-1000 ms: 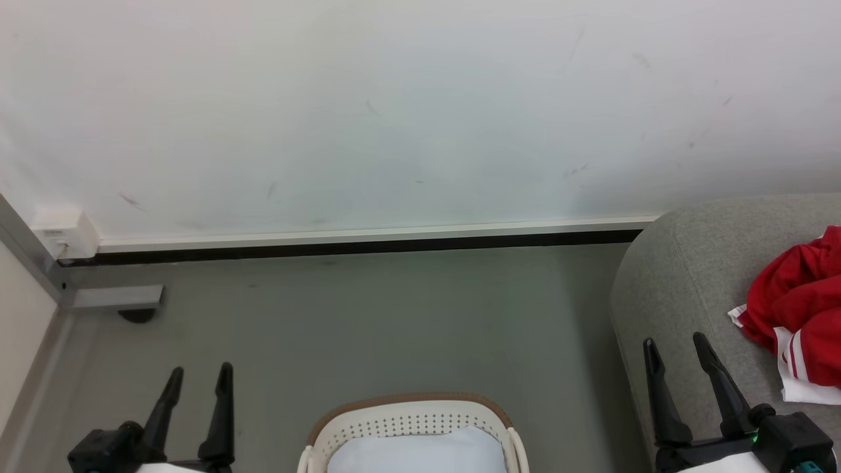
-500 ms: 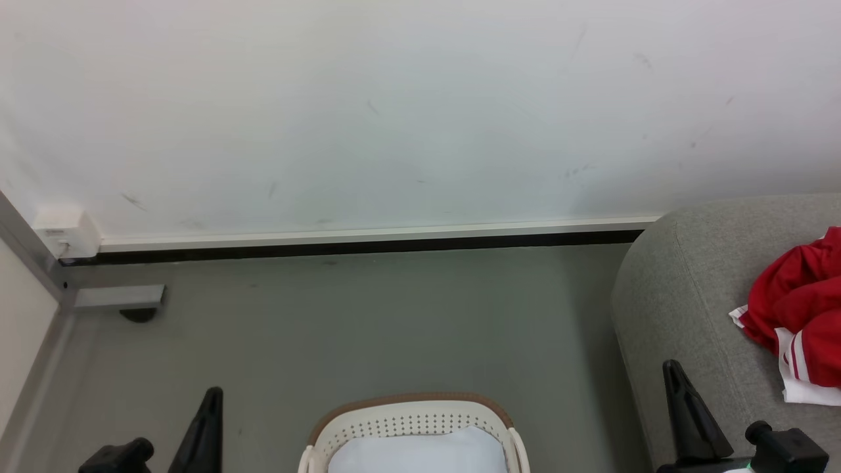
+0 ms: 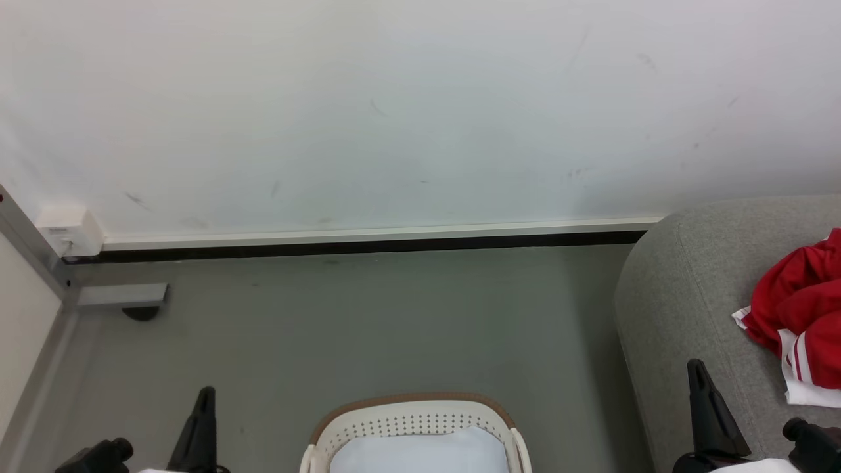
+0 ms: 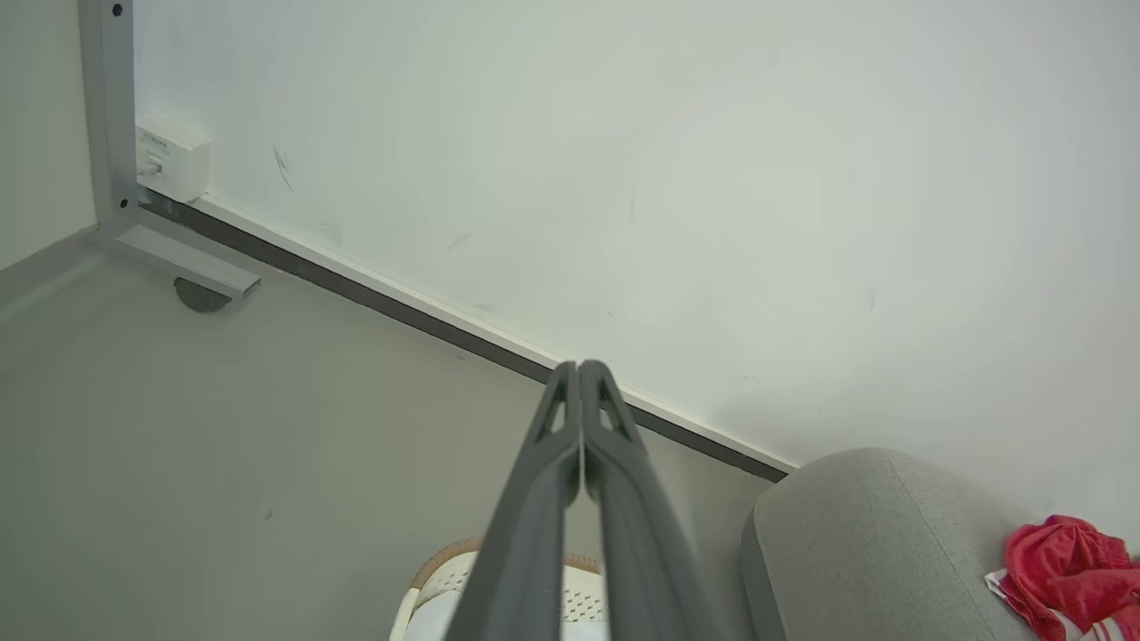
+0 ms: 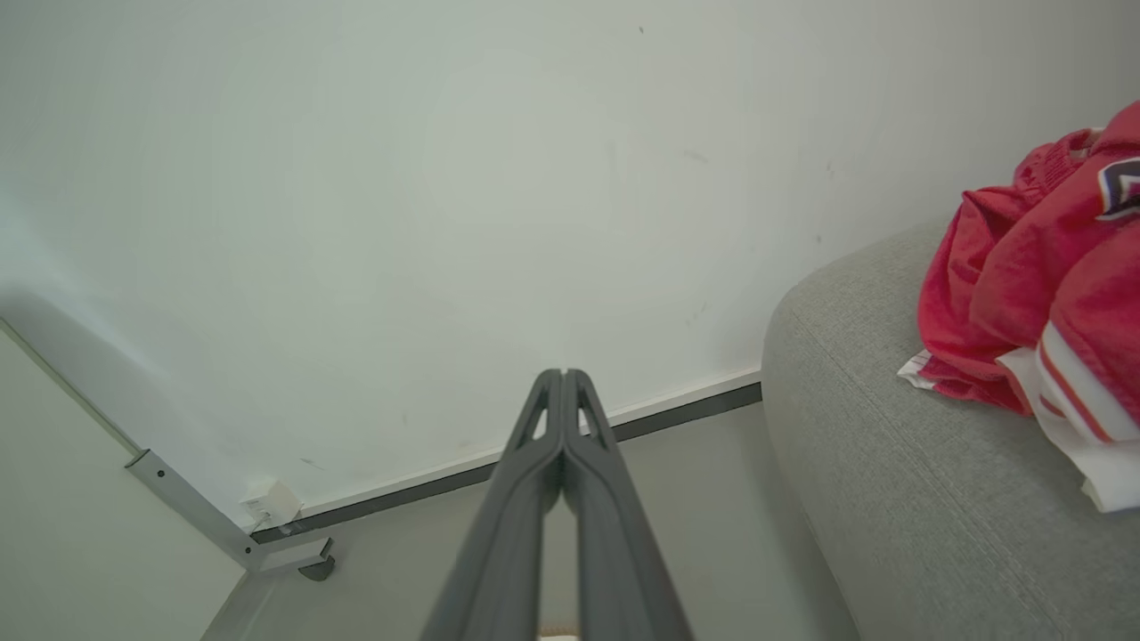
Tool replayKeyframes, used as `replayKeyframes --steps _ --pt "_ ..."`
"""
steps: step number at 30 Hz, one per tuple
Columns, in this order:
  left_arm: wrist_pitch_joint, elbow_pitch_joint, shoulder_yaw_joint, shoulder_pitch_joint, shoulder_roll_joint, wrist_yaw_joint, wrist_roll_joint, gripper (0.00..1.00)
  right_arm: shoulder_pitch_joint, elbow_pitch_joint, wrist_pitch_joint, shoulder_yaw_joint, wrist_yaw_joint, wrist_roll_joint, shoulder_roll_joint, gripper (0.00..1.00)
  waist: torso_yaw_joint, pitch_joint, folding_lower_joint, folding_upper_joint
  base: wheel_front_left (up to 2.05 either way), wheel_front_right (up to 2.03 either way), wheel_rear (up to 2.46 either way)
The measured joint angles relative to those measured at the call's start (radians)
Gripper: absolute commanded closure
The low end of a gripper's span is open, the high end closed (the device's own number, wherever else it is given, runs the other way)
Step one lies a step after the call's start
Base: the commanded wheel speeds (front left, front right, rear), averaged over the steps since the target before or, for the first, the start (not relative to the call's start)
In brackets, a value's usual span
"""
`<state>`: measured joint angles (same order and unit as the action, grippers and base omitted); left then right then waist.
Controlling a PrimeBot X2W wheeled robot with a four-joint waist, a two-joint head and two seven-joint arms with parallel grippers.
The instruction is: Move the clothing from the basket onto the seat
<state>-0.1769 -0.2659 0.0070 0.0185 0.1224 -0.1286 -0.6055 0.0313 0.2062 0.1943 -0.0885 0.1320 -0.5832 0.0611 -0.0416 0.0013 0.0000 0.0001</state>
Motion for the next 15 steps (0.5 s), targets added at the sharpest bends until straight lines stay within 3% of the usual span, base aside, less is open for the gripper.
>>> replayKeyframes --steps 15 --pt "0.058 0.004 0.021 0.017 -0.015 0.000 -0.211 1.00 0.009 0.007 -0.051 0.026 0.000 -0.229 0.006 1.00 0.006 0.000 0.0000 0.0000 0.00 0.00 0.00"
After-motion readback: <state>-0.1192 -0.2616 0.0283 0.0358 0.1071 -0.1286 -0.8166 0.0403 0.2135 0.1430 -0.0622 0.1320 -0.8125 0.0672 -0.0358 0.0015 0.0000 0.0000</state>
